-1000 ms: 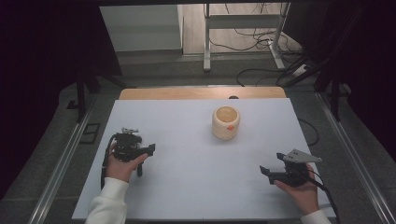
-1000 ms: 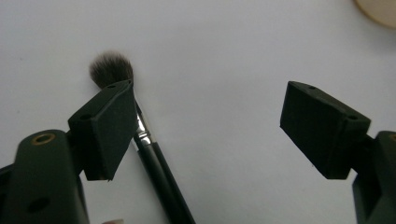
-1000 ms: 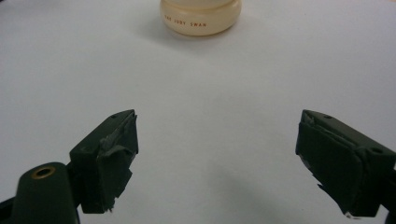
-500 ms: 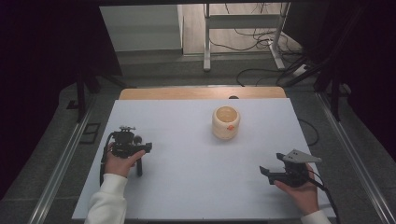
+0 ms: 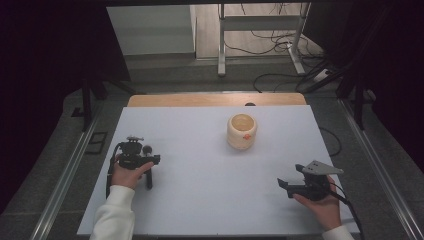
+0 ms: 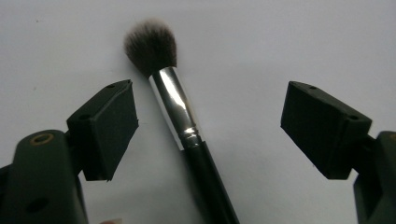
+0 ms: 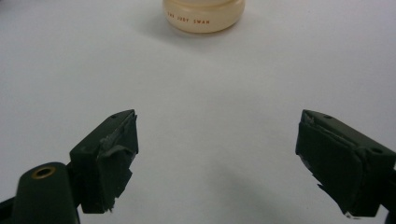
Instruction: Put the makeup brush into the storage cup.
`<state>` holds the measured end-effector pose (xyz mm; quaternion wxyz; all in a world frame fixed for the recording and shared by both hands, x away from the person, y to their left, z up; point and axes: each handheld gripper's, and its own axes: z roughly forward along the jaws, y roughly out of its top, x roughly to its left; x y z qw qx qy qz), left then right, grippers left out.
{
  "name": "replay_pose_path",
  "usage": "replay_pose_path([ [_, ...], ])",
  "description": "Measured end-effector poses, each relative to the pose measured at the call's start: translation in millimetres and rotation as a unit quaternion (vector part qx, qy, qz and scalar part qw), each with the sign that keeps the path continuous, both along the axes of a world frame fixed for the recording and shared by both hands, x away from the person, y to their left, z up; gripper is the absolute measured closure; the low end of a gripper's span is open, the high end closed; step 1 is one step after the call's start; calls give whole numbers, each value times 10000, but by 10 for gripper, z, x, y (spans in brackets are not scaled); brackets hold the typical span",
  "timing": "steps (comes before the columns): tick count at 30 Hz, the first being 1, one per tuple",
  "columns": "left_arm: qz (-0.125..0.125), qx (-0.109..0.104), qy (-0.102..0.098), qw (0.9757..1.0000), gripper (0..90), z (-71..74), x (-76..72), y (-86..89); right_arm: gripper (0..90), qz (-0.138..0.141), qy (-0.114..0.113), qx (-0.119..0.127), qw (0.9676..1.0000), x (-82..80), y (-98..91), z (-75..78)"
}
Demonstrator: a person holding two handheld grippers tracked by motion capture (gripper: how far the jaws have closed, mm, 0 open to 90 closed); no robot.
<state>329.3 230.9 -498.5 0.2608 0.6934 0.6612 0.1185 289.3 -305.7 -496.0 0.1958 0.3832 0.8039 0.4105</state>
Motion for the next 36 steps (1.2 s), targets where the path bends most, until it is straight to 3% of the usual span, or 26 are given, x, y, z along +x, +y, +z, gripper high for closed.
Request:
replay_pose_path([
  [24,252,49,376,9990,254,-225,193,118,139,22,29,-20,10000,-8,10,4],
  [33,204,241,466,9984,298,-269,226,81,143,-15,57,-26,10000,-7,10,11],
  [36,182,445,483,9977,328,-270,234,58,143,-19,48,-27,10000,-9,8,14],
])
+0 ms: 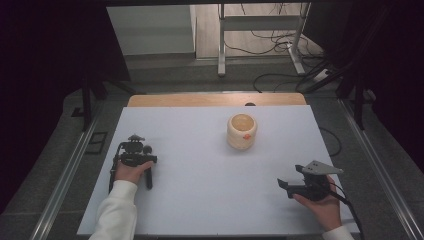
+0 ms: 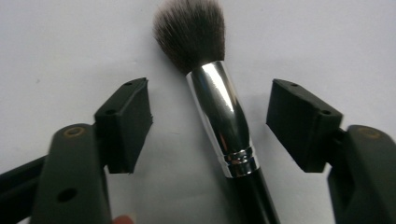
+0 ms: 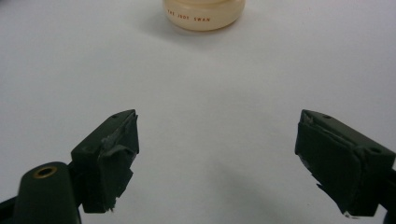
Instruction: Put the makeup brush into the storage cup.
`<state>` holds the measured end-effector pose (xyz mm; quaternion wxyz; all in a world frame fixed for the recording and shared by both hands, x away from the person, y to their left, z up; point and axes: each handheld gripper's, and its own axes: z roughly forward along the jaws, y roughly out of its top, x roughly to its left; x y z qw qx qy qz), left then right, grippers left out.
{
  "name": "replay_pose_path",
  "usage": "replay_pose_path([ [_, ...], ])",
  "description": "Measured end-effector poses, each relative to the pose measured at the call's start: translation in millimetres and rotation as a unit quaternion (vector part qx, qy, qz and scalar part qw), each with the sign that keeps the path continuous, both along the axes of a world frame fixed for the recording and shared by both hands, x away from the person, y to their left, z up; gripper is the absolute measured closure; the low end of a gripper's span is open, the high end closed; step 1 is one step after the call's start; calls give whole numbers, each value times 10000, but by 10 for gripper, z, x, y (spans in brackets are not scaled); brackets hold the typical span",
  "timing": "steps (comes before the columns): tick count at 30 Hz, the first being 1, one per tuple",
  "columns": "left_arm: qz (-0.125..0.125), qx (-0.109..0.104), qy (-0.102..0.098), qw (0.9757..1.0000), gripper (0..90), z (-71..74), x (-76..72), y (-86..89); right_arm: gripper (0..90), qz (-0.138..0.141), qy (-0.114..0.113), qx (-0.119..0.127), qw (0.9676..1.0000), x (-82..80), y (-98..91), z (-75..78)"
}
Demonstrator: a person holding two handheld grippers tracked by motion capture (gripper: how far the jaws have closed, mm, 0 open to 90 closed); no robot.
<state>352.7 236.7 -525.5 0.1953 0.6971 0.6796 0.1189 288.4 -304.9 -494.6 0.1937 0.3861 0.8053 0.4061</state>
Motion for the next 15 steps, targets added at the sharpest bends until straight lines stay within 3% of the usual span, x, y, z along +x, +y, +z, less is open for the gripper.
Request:
replay_pose_path([
  [2,-7,116,39,9999,386,8,8,-11,145,-22,20,-20,10000,0,-1,1],
  [7,93,119,108,9998,455,23,25,-33,148,-54,45,-54,10000,4,-2,-2],
  [15,289,37,469,9985,662,84,103,-79,149,-97,94,-82,9999,6,-1,-6],
])
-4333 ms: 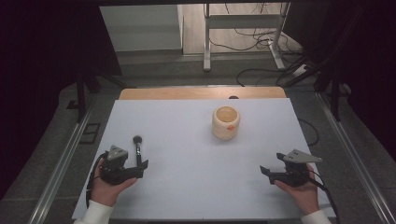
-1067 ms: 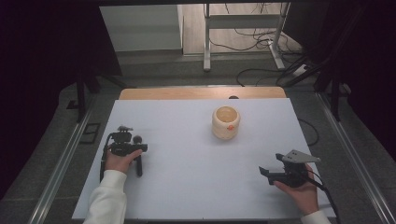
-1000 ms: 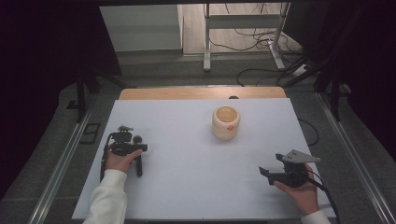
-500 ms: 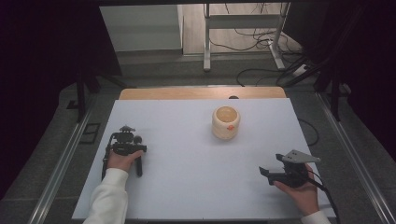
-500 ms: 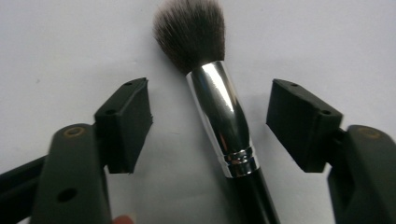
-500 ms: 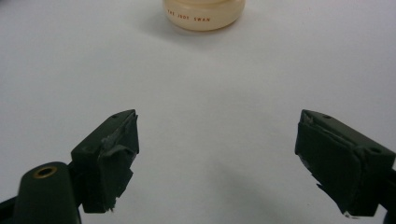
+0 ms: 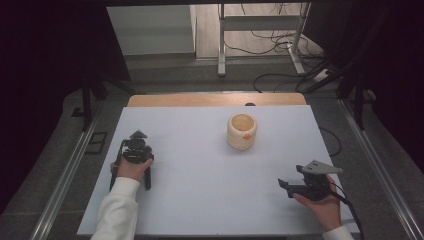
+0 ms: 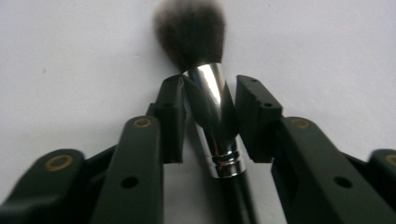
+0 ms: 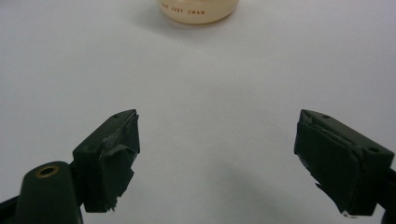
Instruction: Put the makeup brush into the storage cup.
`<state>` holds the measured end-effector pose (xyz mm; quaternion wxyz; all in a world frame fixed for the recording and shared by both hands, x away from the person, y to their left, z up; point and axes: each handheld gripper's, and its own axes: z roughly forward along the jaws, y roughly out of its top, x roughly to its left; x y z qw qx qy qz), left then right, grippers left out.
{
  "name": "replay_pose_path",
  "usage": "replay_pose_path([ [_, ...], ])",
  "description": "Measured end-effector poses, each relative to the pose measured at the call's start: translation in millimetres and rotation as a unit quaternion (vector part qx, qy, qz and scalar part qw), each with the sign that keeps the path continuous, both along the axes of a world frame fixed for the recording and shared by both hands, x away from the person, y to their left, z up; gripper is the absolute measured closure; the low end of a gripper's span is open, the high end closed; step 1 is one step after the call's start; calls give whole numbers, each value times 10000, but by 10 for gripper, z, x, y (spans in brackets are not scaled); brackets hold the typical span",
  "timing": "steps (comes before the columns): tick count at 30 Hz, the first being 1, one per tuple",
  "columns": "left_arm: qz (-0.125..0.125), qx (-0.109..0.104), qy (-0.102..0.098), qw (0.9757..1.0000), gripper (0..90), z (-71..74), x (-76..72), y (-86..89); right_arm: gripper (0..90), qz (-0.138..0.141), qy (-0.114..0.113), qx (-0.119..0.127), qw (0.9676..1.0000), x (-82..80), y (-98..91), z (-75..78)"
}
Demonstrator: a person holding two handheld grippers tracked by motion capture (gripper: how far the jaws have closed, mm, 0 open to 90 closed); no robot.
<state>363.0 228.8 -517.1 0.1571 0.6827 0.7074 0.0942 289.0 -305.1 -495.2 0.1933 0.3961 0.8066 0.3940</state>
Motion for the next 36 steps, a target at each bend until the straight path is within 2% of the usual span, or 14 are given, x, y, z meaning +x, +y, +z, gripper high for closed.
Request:
replay_pose_path([
  [2,-3,-6,45,10000,702,6,8,1,149,-6,6,-16,10000,1,-1,-1],
  [7,-16,-70,112,9999,707,13,29,19,149,-16,14,-28,10000,1,-3,-1],
  [17,-122,-156,79,9998,709,24,0,53,150,-38,20,-36,10000,7,-10,-5],
  [20,-204,-204,9,9996,709,56,-37,57,150,-51,17,-51,10000,9,-11,-6],
  [24,-314,-263,-147,9991,709,138,-101,43,150,-60,22,-42,10000,9,-12,-4],
  [25,-353,-292,-256,9986,709,185,-137,29,150,-63,25,-41,10000,9,-11,-5],
  [26,-353,-292,-256,9986,709,185,-137,29,150,-63,25,-41,10000,9,-11,-5],
  [28,-447,-358,-398,9976,710,260,-189,21,150,-65,25,-47,10000,10,-11,-6],
  [31,-510,-377,-473,9969,709,312,-224,21,150,-66,21,-47,10000,10,-13,-5],
  [36,-688,-510,-762,9934,710,474,-351,58,151,-70,21,-44,10000,9,-13,-4],
])
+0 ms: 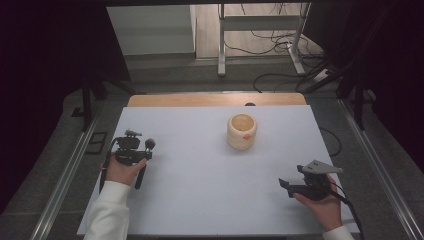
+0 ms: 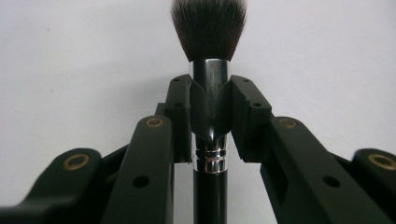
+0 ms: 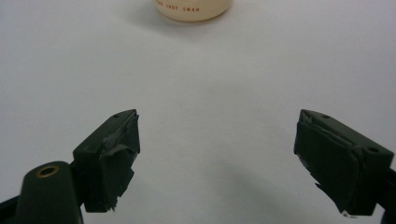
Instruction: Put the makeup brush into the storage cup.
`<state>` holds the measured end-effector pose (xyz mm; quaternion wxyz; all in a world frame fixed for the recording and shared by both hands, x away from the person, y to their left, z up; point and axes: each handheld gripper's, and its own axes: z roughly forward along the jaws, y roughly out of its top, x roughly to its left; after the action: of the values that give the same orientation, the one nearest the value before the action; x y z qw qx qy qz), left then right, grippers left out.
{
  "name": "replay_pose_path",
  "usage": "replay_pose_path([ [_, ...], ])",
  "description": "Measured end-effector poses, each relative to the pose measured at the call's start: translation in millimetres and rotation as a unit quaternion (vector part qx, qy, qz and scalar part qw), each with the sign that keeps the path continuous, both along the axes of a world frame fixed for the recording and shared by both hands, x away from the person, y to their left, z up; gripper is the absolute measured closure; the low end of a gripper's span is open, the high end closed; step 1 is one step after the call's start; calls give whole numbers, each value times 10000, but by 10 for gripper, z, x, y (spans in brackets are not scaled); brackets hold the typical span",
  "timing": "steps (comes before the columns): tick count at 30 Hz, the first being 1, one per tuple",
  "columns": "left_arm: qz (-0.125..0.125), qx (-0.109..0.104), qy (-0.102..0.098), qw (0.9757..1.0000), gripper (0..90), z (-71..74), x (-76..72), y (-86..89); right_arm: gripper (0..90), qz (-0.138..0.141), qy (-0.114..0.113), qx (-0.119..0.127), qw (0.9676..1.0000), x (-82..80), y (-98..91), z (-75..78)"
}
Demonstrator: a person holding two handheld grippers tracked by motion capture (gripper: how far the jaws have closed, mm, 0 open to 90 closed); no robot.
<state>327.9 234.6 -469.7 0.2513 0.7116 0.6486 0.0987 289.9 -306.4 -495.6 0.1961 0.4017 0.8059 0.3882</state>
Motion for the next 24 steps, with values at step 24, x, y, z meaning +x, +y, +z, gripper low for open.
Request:
replay_pose_path([
  [24,-346,-429,-498,9972,709,157,-224,92,152,-12,-40,-23,10000,3,2,-5],
])
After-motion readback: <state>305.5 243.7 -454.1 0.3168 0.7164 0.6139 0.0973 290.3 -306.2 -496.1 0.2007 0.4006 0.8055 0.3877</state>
